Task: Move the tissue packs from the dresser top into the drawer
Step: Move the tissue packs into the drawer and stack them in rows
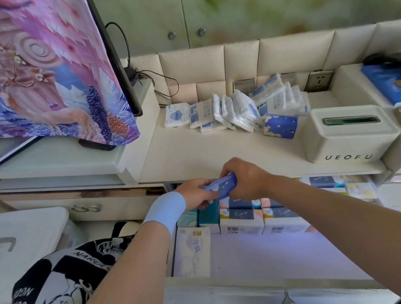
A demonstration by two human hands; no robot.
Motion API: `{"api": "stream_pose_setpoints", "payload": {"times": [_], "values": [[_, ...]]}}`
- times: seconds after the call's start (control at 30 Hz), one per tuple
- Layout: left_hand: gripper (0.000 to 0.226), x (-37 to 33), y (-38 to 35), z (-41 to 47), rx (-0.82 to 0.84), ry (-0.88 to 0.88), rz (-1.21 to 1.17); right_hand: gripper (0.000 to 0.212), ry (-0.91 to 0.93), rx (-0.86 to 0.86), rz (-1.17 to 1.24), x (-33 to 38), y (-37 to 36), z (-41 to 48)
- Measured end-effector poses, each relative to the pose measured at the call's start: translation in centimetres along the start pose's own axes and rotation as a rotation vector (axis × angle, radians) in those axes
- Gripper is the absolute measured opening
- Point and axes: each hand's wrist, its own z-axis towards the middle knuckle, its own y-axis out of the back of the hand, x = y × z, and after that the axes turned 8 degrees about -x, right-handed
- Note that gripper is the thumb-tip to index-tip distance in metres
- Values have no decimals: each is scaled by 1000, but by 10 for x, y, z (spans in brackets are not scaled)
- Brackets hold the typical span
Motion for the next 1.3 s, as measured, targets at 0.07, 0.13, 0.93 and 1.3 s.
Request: {"api": "stream_pose_setpoints", "payload": {"times": [0.07, 0.13, 0.93, 1.3], "values": [[21, 1, -4, -9, 18, 49, -16, 23, -89, 168, -25, 7, 12, -10], [27, 6, -12, -16, 12, 57, 57, 21, -170, 321, -72, 12, 13, -21], [43, 17, -29, -25, 85, -157, 770, 22, -578, 400, 18, 22, -60, -41], [35, -92, -2, 49, -240, -343, 402, 40, -324, -287, -349, -39, 69, 33]]}}
